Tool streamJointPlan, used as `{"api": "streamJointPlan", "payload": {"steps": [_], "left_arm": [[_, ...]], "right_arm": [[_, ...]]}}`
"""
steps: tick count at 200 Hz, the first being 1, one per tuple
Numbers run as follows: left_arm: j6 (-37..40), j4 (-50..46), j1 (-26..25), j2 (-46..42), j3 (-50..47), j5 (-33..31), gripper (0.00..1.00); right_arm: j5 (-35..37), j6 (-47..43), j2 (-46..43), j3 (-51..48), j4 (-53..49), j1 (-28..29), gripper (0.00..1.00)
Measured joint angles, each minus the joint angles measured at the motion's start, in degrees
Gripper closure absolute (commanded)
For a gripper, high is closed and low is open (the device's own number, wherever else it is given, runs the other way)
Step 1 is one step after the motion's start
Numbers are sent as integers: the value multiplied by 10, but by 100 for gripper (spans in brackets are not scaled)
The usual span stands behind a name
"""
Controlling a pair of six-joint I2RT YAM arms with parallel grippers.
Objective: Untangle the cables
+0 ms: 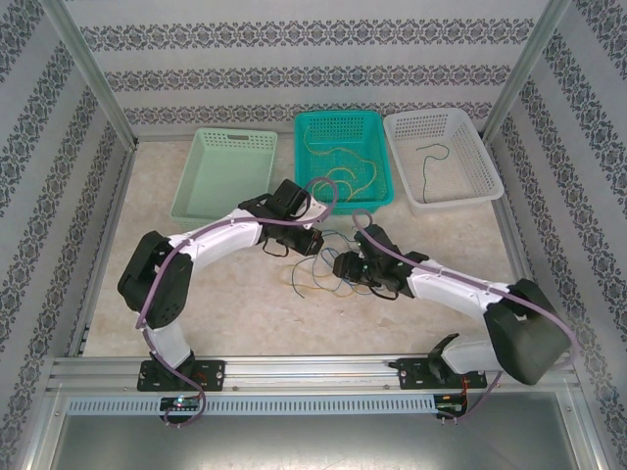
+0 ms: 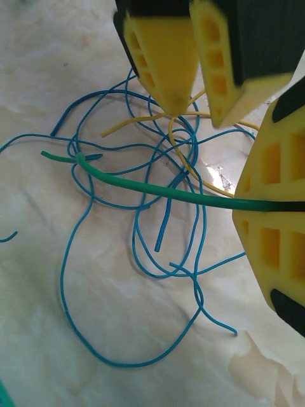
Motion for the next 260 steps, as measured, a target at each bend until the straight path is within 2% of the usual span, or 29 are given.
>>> {"api": "streamJointPlan", "payload": {"steps": [43, 77, 139, 198, 241, 248, 260], "left_arm": [[-2, 0, 2, -36, 0, -13, 93], [-14, 5, 16, -81, -10, -26, 93], [-20, 12, 56, -181, -33, -96, 92], [-20, 14, 73, -231, -63, -177, 94], [-56, 73, 76, -290, -125, -225, 94], [-63, 85, 76, -303, -139, -235, 94], [-69, 95, 76, -320, -152, -245, 94]], "right_arm": [[19, 17, 71, 2, -7, 0, 82], [33, 36, 77, 2, -2, -1, 90], [40, 51, 80, -3, 9, -1, 95], [43, 61, 66, -24, 31, -7, 97], [45, 59, 64, -24, 31, -8, 97], [45, 59, 64, -24, 30, -8, 95], [45, 58, 64, -24, 29, -8, 82]]}}
